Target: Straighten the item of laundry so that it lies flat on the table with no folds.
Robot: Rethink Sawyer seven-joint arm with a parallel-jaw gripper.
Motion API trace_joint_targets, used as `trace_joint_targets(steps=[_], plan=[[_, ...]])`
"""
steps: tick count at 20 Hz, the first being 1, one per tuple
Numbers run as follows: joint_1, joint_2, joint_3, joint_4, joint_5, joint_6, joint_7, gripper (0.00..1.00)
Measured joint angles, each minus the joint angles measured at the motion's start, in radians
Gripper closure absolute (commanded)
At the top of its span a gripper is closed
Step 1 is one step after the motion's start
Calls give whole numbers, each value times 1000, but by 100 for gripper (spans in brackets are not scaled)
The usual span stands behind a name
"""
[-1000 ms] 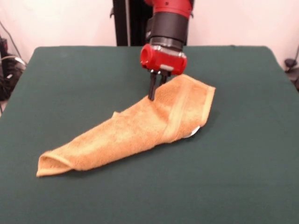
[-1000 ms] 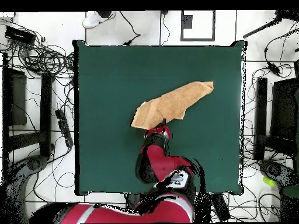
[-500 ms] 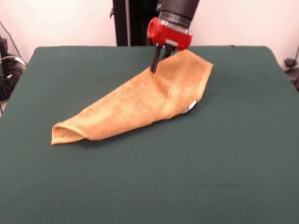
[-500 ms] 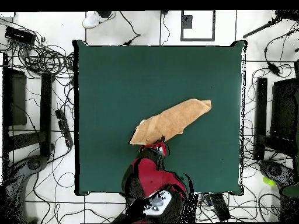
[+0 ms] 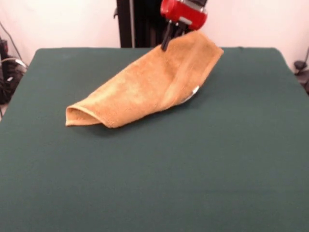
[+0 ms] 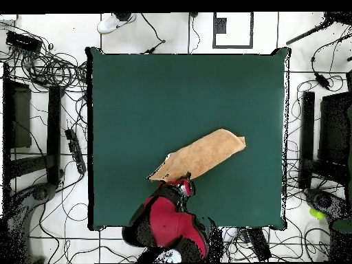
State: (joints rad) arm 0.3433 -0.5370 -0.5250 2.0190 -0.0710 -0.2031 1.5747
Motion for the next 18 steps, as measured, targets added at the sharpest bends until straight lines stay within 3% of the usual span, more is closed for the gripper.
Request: trace_joint_targets(steps=[8,12,18], plan=[[49,-117,-55,1,-1,253,0,100],[48,-188,-69,-5,-1,437,0,100],[48,-237,-69,-22,-10,542,0,100]])
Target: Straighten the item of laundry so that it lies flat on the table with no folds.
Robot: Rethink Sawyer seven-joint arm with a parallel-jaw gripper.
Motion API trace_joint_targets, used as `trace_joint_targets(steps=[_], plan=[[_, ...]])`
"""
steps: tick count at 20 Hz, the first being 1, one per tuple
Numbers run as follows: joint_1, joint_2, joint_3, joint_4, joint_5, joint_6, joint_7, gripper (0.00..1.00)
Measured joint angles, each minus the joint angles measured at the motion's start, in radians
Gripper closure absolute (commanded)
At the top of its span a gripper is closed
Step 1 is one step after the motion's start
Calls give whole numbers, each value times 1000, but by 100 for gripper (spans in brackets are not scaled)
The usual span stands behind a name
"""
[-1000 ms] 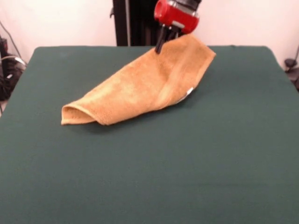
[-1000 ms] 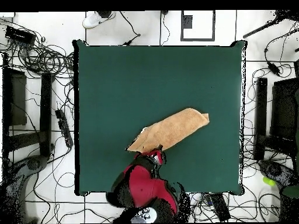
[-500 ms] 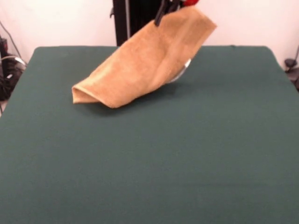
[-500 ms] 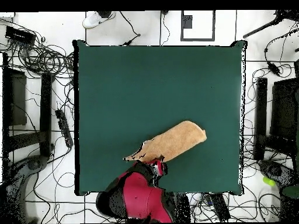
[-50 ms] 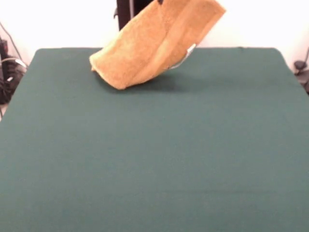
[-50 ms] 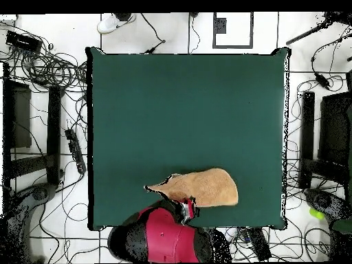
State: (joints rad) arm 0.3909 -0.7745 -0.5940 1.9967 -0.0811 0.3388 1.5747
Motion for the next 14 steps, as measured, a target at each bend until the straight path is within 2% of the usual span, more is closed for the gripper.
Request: trace_joint_targets(steps=[2,3,14], plan=[[0,-8,0,-6,-1,9,0,100],[0,-18,0,-20,-9,11,0,0],[-9,-50,0,-48,-27,11,0,0]])
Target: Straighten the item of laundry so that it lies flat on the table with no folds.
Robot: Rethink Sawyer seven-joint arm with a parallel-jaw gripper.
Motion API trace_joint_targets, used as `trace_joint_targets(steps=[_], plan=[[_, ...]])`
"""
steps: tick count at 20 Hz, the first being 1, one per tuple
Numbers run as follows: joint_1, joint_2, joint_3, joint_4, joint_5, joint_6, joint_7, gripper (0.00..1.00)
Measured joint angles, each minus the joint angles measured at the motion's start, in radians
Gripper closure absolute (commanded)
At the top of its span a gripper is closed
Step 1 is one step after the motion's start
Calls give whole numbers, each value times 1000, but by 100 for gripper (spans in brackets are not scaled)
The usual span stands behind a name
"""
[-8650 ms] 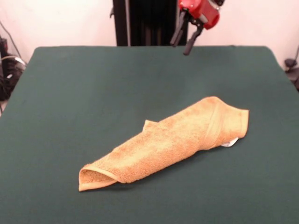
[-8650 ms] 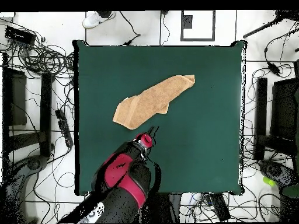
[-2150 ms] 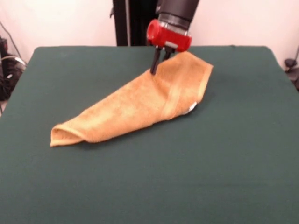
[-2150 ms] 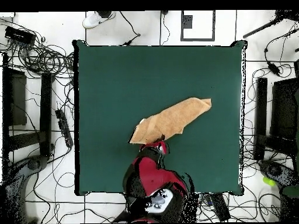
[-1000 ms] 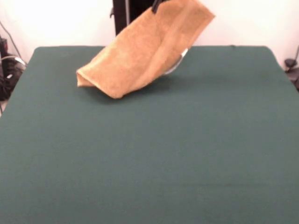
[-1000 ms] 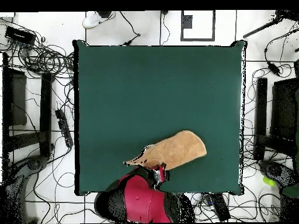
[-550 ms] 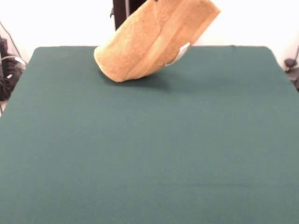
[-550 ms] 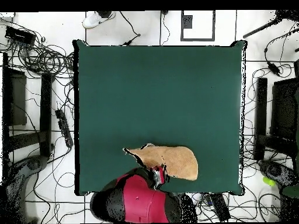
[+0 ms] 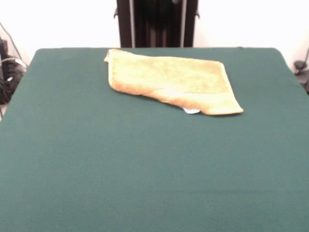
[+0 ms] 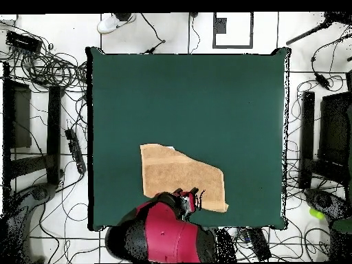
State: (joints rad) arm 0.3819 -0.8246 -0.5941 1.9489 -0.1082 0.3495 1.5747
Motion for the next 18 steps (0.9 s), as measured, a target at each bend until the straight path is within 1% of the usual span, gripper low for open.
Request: trace_joint_targets(steps=[5,10,13,14,18], plan=[[-11,-17,2,-11,-22,0,0,0],[-66,-33,17,-16,-22,-9,0,0],[-98,-35,33,-16,-25,-35,0,0],[-122,-29,46,-16,-25,-63,0,0],[-174,-16,81,-16,-25,-129,0,0]])
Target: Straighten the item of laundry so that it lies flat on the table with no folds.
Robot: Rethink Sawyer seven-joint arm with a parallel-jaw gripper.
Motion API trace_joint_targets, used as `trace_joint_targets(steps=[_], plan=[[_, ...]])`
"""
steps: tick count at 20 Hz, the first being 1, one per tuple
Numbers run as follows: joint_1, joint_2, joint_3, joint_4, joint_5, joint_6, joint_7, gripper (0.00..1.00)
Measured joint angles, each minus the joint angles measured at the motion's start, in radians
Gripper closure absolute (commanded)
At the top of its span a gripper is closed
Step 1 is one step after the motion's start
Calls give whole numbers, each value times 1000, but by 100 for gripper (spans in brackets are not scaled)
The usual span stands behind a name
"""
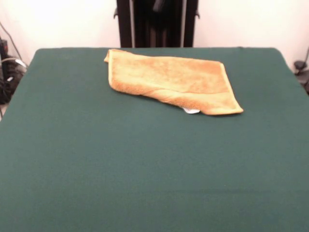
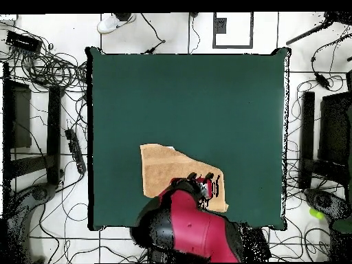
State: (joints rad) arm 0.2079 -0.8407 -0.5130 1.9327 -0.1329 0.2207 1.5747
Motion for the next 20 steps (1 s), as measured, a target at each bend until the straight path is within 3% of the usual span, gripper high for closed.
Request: trace_joint_targets(steps=[7,10,12,16,20], plan=[[-220,31,185,-6,0,-57,0,0],[-430,38,374,-5,0,-57,0,0],[-498,42,435,-5,0,-57,0,0],[-713,82,622,-6,-18,-57,0,0],[-832,132,737,-6,-25,-32,0,0]])
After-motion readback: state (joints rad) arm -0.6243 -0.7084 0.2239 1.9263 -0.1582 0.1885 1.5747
